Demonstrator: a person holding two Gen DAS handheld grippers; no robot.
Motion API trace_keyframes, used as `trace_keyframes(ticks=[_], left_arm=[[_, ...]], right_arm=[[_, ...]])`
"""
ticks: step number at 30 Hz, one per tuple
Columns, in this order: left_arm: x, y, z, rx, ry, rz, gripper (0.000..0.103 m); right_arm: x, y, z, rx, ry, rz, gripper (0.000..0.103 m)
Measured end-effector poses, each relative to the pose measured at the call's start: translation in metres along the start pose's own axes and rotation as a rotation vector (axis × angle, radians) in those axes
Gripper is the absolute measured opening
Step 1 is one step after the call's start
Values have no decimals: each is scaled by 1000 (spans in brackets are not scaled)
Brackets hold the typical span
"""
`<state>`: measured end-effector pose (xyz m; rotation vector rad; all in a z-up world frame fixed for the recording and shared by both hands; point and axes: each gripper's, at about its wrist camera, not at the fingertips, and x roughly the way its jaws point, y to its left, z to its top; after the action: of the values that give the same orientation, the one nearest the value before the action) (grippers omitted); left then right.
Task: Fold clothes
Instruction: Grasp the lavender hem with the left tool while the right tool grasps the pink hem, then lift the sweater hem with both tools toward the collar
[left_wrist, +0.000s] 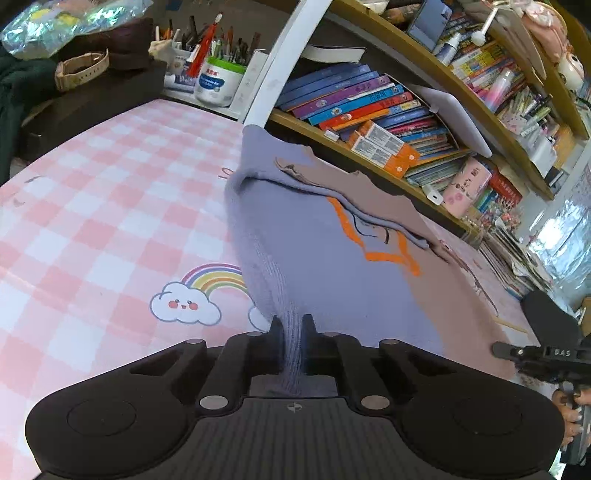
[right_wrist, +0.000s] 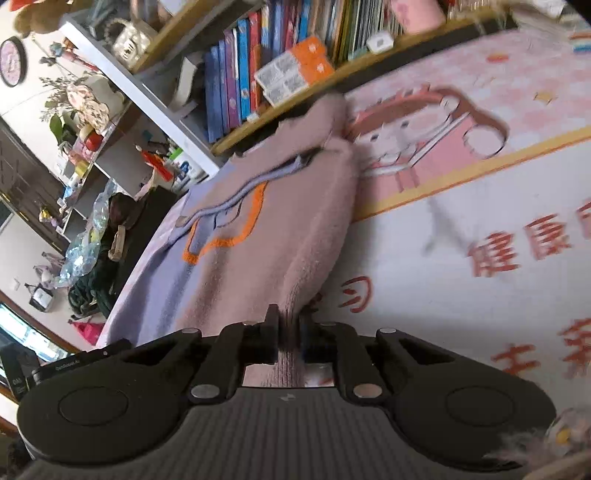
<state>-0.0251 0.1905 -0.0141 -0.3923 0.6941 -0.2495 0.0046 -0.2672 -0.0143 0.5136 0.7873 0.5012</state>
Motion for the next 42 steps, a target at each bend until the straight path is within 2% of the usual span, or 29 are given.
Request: trace_keyframes(ticks=[9, 17, 24, 34, 42], left_arm=[[-36, -32, -33, 101, 77, -77, 7], [-53, -34, -54, 90, 105, -110, 9], [-54, -30, -55, 78, 110, -110, 13], [-53, -20, -56, -31, 123, -179, 17], [-50, -25, -54, -17, 133, -196, 33]], right_arm=[[-56, -3, -33, -35, 3, -21, 9], [-94, -8, -63, -28, 21, -26, 9], [-91, -6, -67, -35, 42, -38, 18], [-90, -10, -68, -6, 48, 4, 20], [-87, -7, -68, -13, 41, -4, 21]])
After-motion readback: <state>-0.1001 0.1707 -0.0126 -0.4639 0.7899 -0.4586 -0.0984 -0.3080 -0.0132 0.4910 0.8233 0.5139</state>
